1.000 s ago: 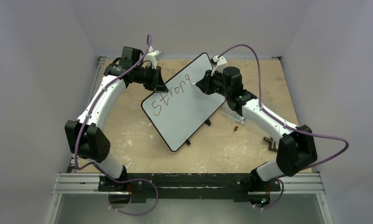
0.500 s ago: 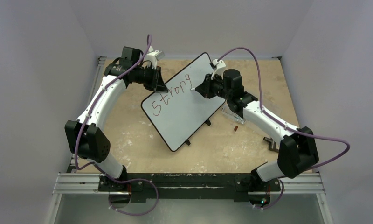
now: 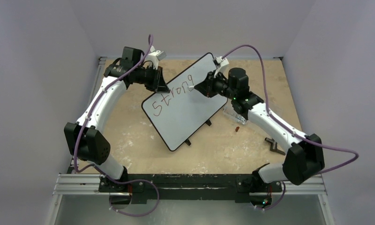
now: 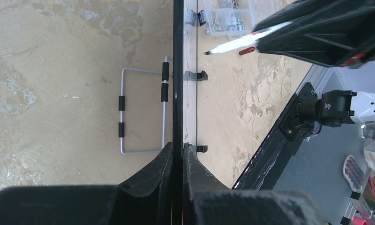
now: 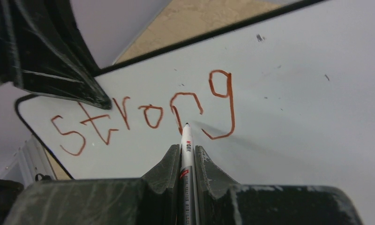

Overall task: Write a sentence on the whiteboard
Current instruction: Write a sentence at the center of the board.

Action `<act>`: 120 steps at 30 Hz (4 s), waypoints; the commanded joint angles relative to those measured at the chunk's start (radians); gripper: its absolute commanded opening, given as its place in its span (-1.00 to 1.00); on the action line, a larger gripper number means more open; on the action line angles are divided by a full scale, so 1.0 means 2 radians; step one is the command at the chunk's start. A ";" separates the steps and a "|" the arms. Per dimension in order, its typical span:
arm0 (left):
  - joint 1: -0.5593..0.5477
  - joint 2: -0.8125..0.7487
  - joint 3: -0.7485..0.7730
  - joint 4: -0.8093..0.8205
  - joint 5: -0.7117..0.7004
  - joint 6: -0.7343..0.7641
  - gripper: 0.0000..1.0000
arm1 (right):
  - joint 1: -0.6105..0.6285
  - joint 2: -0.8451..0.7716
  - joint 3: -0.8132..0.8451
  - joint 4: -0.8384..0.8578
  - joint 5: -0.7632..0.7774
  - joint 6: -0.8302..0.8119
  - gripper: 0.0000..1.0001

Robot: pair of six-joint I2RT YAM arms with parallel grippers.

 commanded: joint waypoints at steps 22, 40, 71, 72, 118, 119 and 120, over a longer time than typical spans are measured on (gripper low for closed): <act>-0.002 -0.033 0.002 0.050 -0.001 0.018 -1.00 | -0.036 -0.082 -0.039 0.115 0.103 -0.013 -1.00; -0.002 -0.033 0.003 0.049 -0.001 0.018 -1.00 | -0.036 -0.027 -0.006 0.109 0.112 -0.003 -1.00; -0.002 -0.029 0.004 0.049 -0.002 0.018 -1.00 | -0.041 0.028 0.042 0.088 0.072 -0.028 -1.00; -0.002 -0.028 0.004 0.049 -0.002 0.018 -1.00 | -0.041 0.029 0.042 0.089 0.064 -0.029 -1.00; -0.002 -0.034 0.003 0.048 -0.003 0.018 -1.00 | -0.041 0.058 0.093 0.030 0.096 -0.038 -1.00; -0.002 -0.033 0.003 0.048 -0.003 0.018 -1.00 | -0.041 0.060 0.095 0.029 0.095 -0.038 -1.00; -0.002 -0.033 0.003 0.048 -0.003 0.018 -1.00 | -0.041 0.061 0.096 0.029 0.094 -0.038 -1.00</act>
